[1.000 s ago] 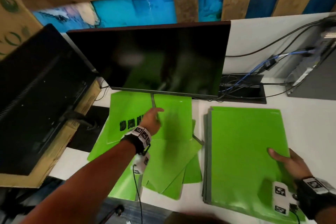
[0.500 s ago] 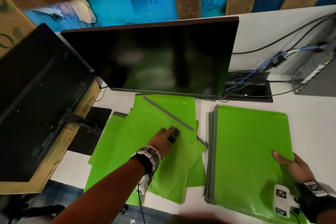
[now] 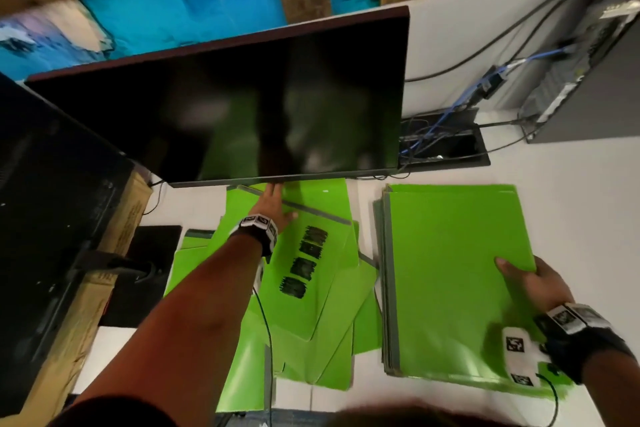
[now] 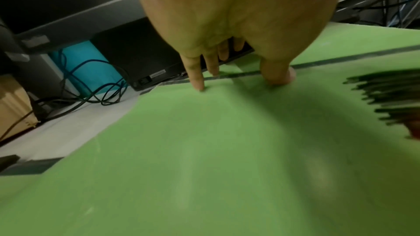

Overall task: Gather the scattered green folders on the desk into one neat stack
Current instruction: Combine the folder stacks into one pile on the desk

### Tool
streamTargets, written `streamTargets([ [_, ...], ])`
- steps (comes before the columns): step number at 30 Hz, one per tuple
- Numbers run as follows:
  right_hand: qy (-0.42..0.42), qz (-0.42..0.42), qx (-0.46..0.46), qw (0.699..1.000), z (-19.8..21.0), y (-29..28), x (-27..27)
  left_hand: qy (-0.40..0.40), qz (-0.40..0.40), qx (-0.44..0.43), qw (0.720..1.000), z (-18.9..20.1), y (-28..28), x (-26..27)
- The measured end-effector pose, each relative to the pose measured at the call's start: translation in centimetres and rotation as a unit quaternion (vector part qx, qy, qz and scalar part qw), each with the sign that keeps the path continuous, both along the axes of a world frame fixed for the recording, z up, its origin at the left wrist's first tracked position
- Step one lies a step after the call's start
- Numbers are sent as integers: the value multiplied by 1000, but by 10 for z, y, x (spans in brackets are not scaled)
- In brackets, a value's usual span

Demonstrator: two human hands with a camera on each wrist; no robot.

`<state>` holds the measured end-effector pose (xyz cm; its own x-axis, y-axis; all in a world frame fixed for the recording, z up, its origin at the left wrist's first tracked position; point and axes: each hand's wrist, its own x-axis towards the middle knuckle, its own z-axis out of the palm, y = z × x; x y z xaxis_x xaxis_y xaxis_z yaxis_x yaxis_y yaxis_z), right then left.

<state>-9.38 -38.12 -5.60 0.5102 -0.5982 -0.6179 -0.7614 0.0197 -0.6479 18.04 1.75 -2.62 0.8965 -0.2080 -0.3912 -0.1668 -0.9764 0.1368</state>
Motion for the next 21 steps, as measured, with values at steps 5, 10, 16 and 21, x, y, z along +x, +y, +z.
streamTargets([
  [5, 6, -8, 4, 1000, -6, -3, 0, 9, -47, 91, 995, -7, -9, 18],
  [10, 4, -14, 11, 1000, -9, -3, 0, 37, -58, 107, 992, -8, -5, 23],
  [16, 5, -20, 26, 999, -7, -5, 0, -48, -81, 69, 993, -15, 18, 10],
  [21, 3, -26, 33, 999, -8, -5, 0, -65, -31, -40, 997, -4, 28, -19],
])
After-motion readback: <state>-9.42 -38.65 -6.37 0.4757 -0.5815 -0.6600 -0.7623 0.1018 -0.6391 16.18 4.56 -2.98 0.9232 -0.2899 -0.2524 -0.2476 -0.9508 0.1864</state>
